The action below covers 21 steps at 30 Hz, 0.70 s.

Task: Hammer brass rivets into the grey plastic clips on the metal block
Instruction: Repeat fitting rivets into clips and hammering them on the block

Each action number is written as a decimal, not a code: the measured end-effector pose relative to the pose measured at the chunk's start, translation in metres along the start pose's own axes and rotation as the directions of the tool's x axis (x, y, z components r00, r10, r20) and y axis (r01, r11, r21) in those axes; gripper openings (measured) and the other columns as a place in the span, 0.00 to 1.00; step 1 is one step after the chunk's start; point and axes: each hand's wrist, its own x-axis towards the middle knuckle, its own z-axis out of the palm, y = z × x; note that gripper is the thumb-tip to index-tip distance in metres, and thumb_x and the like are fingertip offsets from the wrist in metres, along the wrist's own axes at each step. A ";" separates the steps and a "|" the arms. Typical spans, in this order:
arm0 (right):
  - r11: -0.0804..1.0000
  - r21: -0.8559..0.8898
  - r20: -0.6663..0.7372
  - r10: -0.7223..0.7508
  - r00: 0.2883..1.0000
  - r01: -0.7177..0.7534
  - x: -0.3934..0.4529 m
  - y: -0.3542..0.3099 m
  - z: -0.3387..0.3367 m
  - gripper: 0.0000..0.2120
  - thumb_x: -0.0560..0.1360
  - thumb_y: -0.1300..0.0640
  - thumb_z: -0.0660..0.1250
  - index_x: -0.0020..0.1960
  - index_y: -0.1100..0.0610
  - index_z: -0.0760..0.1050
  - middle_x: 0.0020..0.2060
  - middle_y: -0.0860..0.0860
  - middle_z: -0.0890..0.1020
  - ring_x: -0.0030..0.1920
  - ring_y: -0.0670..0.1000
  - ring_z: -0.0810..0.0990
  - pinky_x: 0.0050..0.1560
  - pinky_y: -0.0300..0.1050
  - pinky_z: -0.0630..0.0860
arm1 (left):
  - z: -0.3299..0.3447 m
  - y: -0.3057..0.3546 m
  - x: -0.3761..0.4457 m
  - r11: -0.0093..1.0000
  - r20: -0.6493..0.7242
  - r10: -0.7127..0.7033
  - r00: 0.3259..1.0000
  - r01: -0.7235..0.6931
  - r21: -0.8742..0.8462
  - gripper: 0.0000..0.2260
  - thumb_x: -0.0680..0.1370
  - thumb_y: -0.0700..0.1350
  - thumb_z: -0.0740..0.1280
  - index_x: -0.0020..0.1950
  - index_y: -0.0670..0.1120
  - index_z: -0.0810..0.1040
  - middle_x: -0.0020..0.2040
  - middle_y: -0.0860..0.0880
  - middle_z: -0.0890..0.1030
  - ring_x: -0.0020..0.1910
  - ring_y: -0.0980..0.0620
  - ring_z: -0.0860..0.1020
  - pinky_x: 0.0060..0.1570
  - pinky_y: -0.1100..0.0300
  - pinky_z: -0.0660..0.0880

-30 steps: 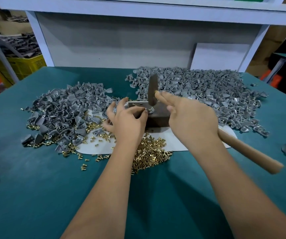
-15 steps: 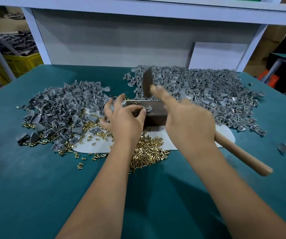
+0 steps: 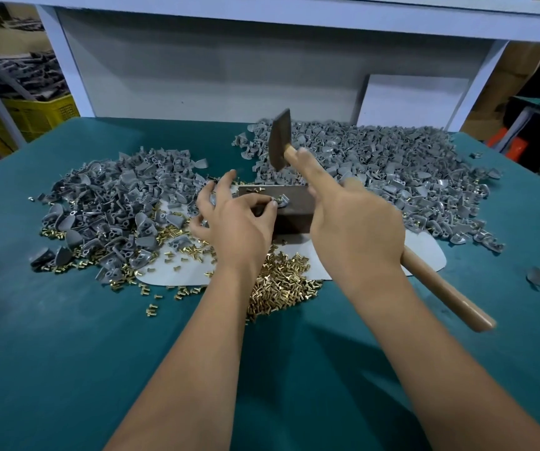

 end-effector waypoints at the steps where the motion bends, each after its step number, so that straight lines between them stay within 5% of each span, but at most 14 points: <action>1: 1.000 0.005 0.034 -0.020 0.999 0.020 0.001 0.001 0.001 0.30 0.75 0.59 0.65 0.71 0.36 0.63 0.31 0.52 0.71 0.25 0.54 0.64 0.27 0.41 0.57 | 0.000 0.000 0.001 1.000 0.007 -0.001 1.000 0.001 0.006 0.04 0.74 0.55 0.72 0.44 0.57 0.85 0.76 0.57 0.65 0.75 0.50 0.53 0.64 0.49 0.46; 4: 0.997 0.079 0.169 -0.031 0.985 0.018 0.006 0.009 0.005 0.28 0.78 0.57 0.60 0.71 0.32 0.59 0.42 0.52 0.82 0.38 0.57 0.79 0.29 0.43 0.59 | -0.001 0.000 0.001 1.000 0.026 -0.011 1.000 0.011 0.002 0.02 0.74 0.54 0.72 0.44 0.59 0.85 0.76 0.57 0.64 0.76 0.50 0.52 0.66 0.45 0.47; 9: 0.984 0.173 -0.070 0.054 0.996 -0.041 0.011 0.007 -0.007 0.26 0.78 0.56 0.62 0.71 0.35 0.62 0.32 0.52 0.76 0.27 0.54 0.69 0.26 0.40 0.59 | -0.002 0.002 -0.001 0.998 -0.004 -0.004 1.000 0.004 -0.063 0.08 0.74 0.55 0.73 0.37 0.62 0.76 0.75 0.57 0.67 0.76 0.50 0.54 0.65 0.48 0.46; 13: 0.992 0.112 0.138 -0.075 0.988 0.059 0.006 0.011 0.004 0.29 0.79 0.57 0.59 0.71 0.30 0.57 0.43 0.51 0.82 0.40 0.57 0.80 0.33 0.44 0.64 | -0.004 0.002 0.001 0.999 0.025 -0.026 0.999 0.027 -0.046 0.04 0.73 0.54 0.73 0.39 0.62 0.81 0.75 0.57 0.65 0.76 0.50 0.52 0.66 0.46 0.46; 18: 0.989 0.145 -0.032 -0.016 0.999 0.020 0.006 0.013 0.004 0.25 0.80 0.53 0.59 0.71 0.33 0.59 0.37 0.52 0.80 0.32 0.56 0.77 0.31 0.44 0.62 | -0.002 0.002 -0.001 0.999 0.014 -0.030 0.999 0.030 -0.016 0.03 0.74 0.55 0.73 0.43 0.58 0.85 0.76 0.58 0.65 0.76 0.49 0.53 0.67 0.44 0.47; 21: 0.991 0.110 0.070 -0.089 0.994 0.081 0.005 0.014 0.010 0.26 0.79 0.55 0.59 0.71 0.32 0.59 0.43 0.52 0.83 0.40 0.57 0.81 0.33 0.44 0.62 | -0.003 0.002 0.000 0.999 0.045 -0.035 0.998 0.035 0.010 0.03 0.74 0.56 0.71 0.44 0.60 0.84 0.76 0.58 0.64 0.76 0.50 0.52 0.67 0.43 0.47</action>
